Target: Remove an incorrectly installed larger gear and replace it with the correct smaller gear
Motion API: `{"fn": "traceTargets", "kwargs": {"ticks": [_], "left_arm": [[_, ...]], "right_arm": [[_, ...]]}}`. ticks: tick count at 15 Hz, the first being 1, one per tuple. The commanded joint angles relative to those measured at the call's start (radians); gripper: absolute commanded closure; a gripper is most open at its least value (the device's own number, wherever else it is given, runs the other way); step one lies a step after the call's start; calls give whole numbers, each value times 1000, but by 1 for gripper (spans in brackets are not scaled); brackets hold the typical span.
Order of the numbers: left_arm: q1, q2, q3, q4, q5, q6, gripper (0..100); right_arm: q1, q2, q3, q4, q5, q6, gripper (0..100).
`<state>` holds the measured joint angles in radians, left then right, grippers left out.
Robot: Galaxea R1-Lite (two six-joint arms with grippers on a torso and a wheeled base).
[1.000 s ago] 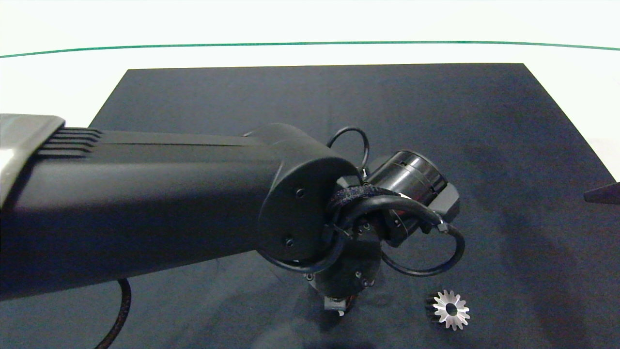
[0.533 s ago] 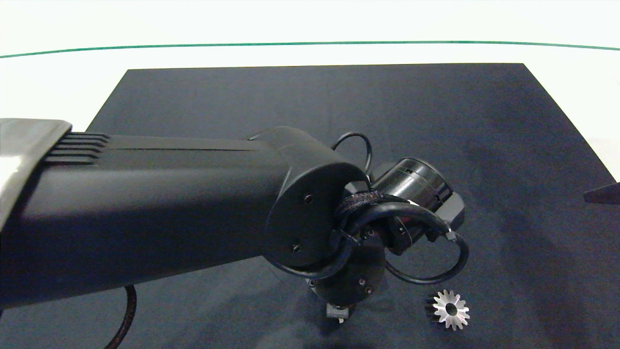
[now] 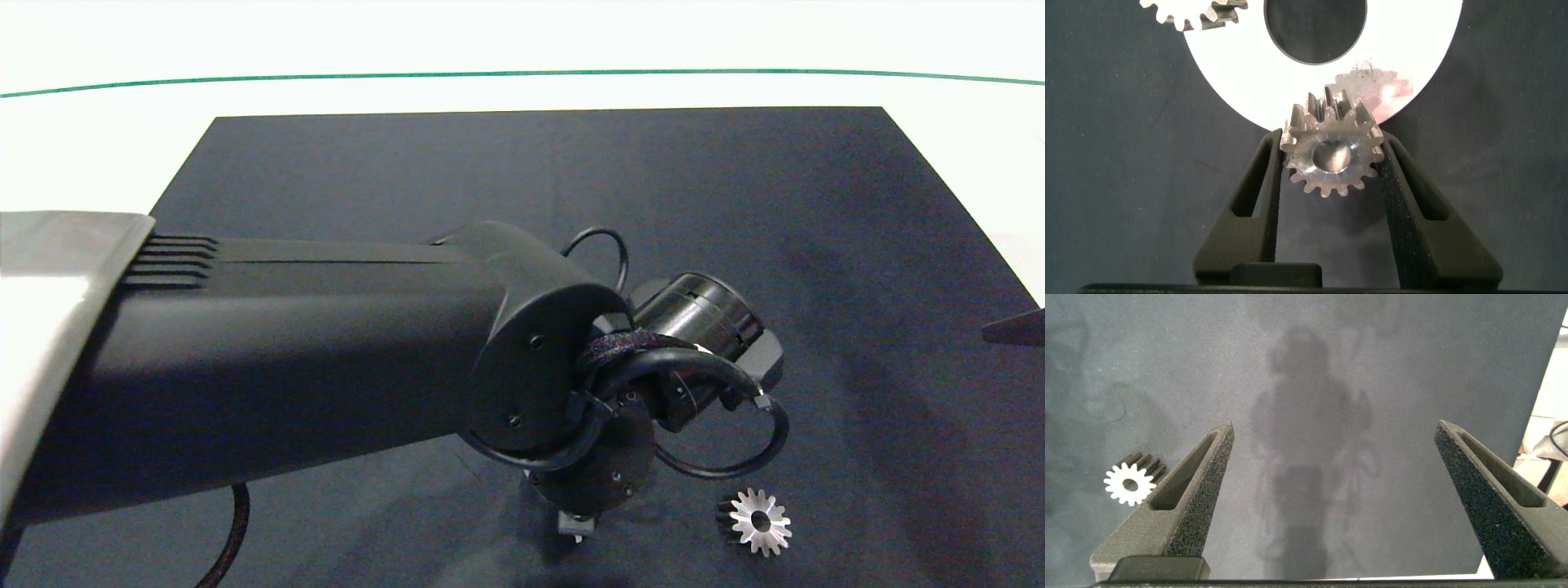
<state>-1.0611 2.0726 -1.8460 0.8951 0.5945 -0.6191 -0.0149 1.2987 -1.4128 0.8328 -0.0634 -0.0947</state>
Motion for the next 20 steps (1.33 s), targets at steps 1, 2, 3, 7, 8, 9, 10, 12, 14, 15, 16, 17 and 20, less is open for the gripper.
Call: {"fn": "traceTargets", "kwargs": {"ticks": [1, 2, 3, 7, 8, 9, 10, 12, 14, 15, 16, 17, 20], "left_arm": [[-2, 8, 4, 7, 2, -16, 72], [-2, 8, 2, 7, 2, -16, 72], [-4, 8, 1, 7, 2, -16, 72], [-4, 11, 1, 5, 2, -16, 72], [-4, 14, -1, 5, 2, -16, 72], [-4, 15, -2, 5, 2, -16, 72], [-5, 15, -2, 5, 2, -16, 72], [-5, 15, -2, 4, 2, -16, 72], [-4, 17, -4, -1, 2, -16, 72], [-4, 18, -4, -1, 2, -16, 72], [-2, 21, -4, -1, 2, -17, 72], [-2, 21, -4, -1, 2, -17, 72], [-2, 27, -15, 1, 2, -17, 0]], "right_arm": [[0, 4, 0, 5, -1, 0, 0], [0, 4, 0, 5, -1, 0, 0], [0, 5, 0, 5, -1, 0, 0], [-2, 5, 0, 5, 1, -2, 0], [-2, 7, 0, 3, 2, -3, 0], [-4, 5, 0, 5, 2, -8, 0], [-4, 5, 0, 5, 4, -8, 0], [-4, 4, 0, 5, 4, -8, 0], [-4, 4, 0, 5, 4, -8, 0], [-4, 4, 0, 5, 4, -8, 0], [-4, 4, 0, 5, 4, -8, 0], [-4, 4, 0, 5, 4, -8, 0], [-4, 4, 0, 5, 4, -8, 0]]}}
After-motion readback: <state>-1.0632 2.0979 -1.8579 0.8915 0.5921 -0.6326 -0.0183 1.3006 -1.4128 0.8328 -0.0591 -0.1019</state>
